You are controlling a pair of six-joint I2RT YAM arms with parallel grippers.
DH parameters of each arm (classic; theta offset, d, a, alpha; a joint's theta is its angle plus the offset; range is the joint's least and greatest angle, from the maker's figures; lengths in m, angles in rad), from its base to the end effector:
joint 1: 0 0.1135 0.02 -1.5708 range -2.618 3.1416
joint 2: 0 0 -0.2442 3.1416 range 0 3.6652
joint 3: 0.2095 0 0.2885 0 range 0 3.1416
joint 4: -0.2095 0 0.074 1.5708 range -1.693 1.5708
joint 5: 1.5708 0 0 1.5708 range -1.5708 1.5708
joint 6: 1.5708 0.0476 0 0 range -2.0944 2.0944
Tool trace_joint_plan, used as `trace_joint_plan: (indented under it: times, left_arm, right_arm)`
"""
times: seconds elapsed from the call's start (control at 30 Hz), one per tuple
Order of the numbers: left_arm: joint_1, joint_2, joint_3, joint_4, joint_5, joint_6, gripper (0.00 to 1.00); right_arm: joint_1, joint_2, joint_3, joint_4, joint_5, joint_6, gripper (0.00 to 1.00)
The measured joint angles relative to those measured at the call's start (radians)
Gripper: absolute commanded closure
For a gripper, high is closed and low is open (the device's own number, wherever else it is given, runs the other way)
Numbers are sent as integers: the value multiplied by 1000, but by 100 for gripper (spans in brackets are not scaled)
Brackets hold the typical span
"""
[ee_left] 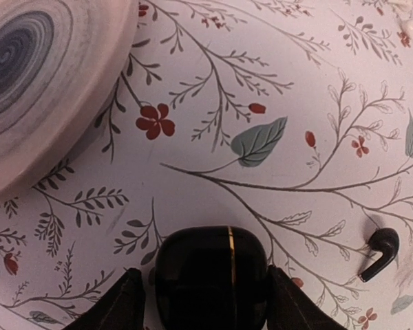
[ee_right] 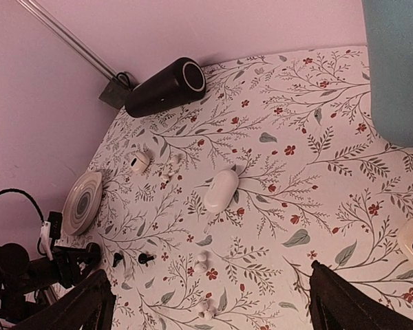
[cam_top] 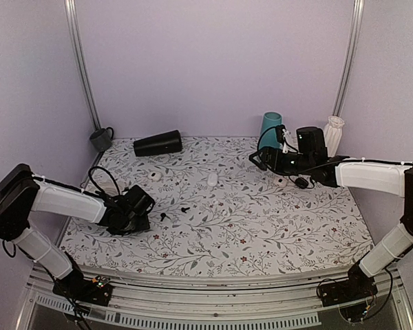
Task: Insert the wireless bluetooth earbuds into the charging case
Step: Pick up the charging case from the center of the board.
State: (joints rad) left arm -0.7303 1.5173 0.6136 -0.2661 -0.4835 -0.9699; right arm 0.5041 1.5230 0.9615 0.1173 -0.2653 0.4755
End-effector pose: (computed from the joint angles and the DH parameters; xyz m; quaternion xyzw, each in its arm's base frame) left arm 0.2189 -0.1663 0.0658 -0.1610 0.9390 0.0095 0.3039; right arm 0.3332 0.1981 0.2064 -0.0826 0.8370 0.3477 0.4145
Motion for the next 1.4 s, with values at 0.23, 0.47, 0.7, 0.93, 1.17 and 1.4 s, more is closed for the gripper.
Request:
trace_joint_plan:
  times: [0.23, 0.47, 0.7, 0.93, 1.17, 1.4]
  left_arm:
    - [-1, 19, 3, 40, -15, 6, 60]
    - [-1, 15, 4, 74, 2, 51, 70]
    - [-1, -98, 10, 137, 39, 194, 72]
    - [-1, -216, 55, 233, 150, 377, 73]
    - [0, -242, 132, 362, 466, 539, 73]
    - [28, -230, 224, 523, 949, 564, 73]
  right_arm:
    - [6, -8, -2, 2, 0, 3, 1]
    - [16, -12, -23, 5, -3, 4, 1]
    - [35, -13, -28, 35, -17, 0, 1]
    - [58, -30, -29, 71, -51, -24, 0]
    - [103, -73, -29, 121, -117, -100, 0]
    - [151, -111, -28, 168, -238, -198, 1]
